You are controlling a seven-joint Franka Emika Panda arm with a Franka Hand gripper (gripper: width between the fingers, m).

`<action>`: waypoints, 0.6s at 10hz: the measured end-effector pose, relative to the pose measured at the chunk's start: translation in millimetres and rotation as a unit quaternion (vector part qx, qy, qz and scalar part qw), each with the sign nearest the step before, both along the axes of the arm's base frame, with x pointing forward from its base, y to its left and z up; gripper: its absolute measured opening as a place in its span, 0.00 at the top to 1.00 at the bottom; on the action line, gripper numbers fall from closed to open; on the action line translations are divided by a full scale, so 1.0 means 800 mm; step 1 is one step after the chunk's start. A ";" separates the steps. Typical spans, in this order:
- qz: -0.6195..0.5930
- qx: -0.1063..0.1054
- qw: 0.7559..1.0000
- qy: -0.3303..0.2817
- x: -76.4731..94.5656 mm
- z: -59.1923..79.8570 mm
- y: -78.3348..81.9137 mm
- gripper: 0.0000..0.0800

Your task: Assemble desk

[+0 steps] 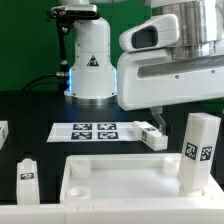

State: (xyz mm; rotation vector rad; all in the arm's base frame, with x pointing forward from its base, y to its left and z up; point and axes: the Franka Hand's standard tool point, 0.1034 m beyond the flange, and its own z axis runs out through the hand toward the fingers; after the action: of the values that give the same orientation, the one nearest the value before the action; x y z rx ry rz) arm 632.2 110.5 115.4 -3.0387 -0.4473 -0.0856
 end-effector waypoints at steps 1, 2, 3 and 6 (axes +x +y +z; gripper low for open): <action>0.011 -0.002 1.000 0.001 0.001 -0.002 0.004 0.19; -0.009 0.001 1.000 0.003 0.001 -0.002 0.003 0.23; -0.008 0.001 1.000 0.003 0.001 -0.002 0.003 0.23; -0.095 0.005 0.995 0.010 0.001 -0.003 0.001 0.64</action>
Offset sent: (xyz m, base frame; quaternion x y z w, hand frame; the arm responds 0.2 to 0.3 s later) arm 0.0000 0.0000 0.0000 0.0000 0.0000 0.0000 1.0000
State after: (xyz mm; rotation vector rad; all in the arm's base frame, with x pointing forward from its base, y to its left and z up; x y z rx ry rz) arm 633.1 111.3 113.3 -3.0606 -0.1552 -0.0684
